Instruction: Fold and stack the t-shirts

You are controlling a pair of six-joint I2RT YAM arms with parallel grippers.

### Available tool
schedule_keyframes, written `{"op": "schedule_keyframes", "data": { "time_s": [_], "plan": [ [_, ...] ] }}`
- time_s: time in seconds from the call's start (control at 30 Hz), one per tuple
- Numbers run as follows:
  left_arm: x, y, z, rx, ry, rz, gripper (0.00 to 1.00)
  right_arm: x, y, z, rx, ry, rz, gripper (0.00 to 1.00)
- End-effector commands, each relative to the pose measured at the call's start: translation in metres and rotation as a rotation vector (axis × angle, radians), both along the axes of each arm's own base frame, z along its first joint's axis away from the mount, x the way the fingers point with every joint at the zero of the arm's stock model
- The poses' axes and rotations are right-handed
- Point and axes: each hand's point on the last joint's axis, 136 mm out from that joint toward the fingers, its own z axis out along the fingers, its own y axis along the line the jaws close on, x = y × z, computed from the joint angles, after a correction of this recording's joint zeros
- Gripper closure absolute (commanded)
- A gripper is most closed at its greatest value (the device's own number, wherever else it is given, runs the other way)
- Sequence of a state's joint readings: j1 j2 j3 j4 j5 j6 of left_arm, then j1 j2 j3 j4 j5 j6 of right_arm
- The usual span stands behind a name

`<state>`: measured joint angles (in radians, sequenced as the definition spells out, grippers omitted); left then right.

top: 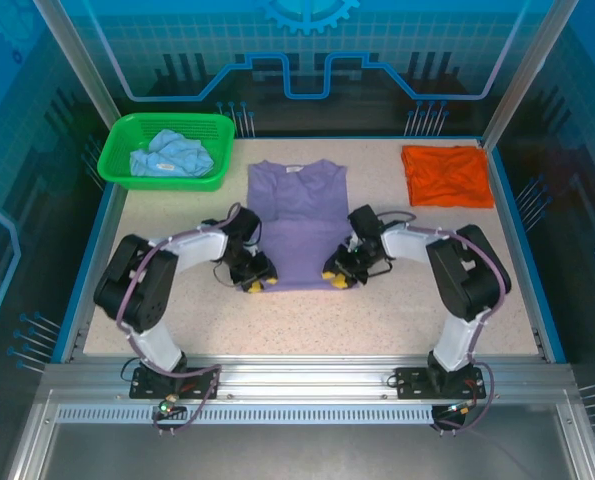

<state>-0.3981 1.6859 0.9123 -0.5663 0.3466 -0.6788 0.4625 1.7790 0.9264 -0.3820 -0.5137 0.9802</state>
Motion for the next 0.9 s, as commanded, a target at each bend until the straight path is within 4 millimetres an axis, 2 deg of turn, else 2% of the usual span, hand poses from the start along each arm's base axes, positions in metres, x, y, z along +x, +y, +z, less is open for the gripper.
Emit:
{"op": "schedule_keyframes", "data": {
  "time_s": [0.0, 0.13, 0.2, 0.27, 0.4, 0.47, 0.53, 0.57, 0.7, 0.8, 0.87],
  "plan": [
    [-0.063, 0.028, -0.008, 0.095, 0.101, -0.006, 0.57, -0.064, -0.027, -0.024, -0.142, 0.089, 0.041, 0.65],
    [-0.097, 0.039, 0.011, 0.067, 0.093, 0.049, 0.54, -0.096, -0.03, -0.012, -0.147, 0.06, 0.062, 0.58],
    [-0.099, 0.042, 0.034, 0.054, 0.043, 0.067, 0.48, -0.101, -0.031, 0.005, -0.147, 0.009, 0.064, 0.54],
    [-0.089, 0.043, 0.06, 0.038, -0.036, 0.079, 0.44, -0.094, -0.031, 0.027, -0.134, -0.062, 0.052, 0.52],
    [-0.049, 0.027, 0.098, -0.034, -0.114, 0.098, 0.45, -0.062, -0.039, 0.067, -0.129, -0.186, -0.008, 0.5],
    [-0.023, 0.014, 0.105, -0.052, -0.134, 0.07, 0.47, -0.044, -0.044, 0.074, -0.126, -0.188, -0.035, 0.54],
    [0.006, 0.0, 0.11, -0.066, -0.161, 0.052, 0.48, -0.025, -0.052, 0.072, -0.121, -0.16, -0.067, 0.58],
    [0.021, -0.008, 0.109, -0.075, -0.173, 0.039, 0.49, -0.007, -0.051, 0.078, -0.108, -0.175, -0.08, 0.59],
    [0.073, -0.038, 0.1, -0.101, -0.183, 0.013, 0.51, 0.038, -0.047, 0.068, -0.091, -0.153, -0.083, 0.63],
    [0.101, -0.062, 0.09, -0.128, -0.161, -0.009, 0.52, 0.06, -0.047, 0.048, -0.109, -0.099, -0.08, 0.66],
    [0.11, -0.068, 0.07, -0.113, -0.124, -0.011, 0.53, 0.066, -0.053, 0.029, -0.131, -0.036, -0.095, 0.7]
  ]
}}
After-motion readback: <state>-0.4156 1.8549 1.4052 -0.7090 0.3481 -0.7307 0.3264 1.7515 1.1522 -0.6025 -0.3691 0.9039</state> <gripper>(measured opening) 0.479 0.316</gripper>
